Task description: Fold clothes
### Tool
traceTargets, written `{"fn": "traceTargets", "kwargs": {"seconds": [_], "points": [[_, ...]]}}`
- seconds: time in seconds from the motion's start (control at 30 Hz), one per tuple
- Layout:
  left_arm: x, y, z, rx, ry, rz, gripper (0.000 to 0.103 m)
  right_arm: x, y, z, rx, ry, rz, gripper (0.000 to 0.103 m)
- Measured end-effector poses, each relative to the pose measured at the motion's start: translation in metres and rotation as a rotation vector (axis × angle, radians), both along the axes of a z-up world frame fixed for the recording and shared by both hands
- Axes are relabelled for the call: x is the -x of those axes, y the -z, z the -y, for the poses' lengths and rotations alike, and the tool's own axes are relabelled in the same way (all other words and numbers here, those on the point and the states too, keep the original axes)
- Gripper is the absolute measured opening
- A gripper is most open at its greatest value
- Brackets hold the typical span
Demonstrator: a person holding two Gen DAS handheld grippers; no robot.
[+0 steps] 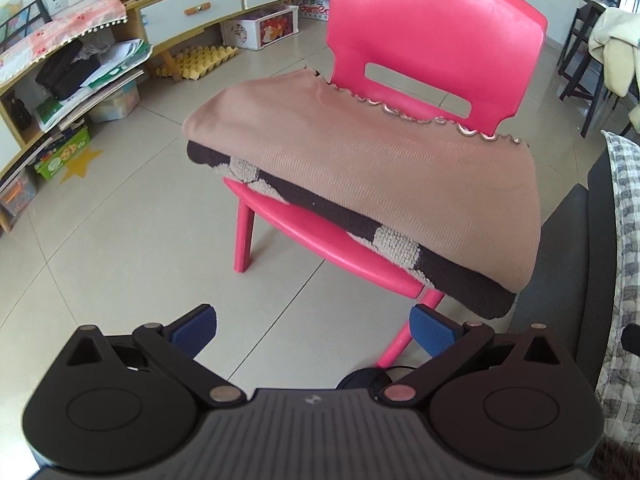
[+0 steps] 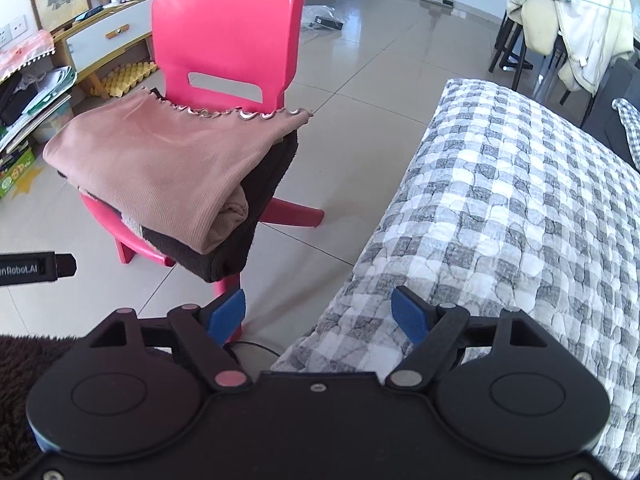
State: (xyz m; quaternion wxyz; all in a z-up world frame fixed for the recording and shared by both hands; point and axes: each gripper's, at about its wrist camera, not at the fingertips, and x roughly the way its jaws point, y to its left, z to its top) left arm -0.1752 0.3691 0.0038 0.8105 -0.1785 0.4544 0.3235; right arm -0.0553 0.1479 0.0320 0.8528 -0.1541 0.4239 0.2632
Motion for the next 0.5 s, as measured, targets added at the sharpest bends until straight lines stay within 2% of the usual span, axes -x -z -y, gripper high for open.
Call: {"fn": "traceTargets", "kwargs": {"seconds": [0.13, 0.5], "points": [[-0.003, 0.003, 0.009, 0.023, 0.010, -0.018, 0.102, 0.001, 0.001, 0.001, 0.006, -0.025, 0.011, 0.081], [-0.015, 0.006, 0.026, -0.005, 0.055, -0.056, 0.102, -0.008, -0.006, 0.016, -0.064, -0.019, -0.035, 0.081]]}}
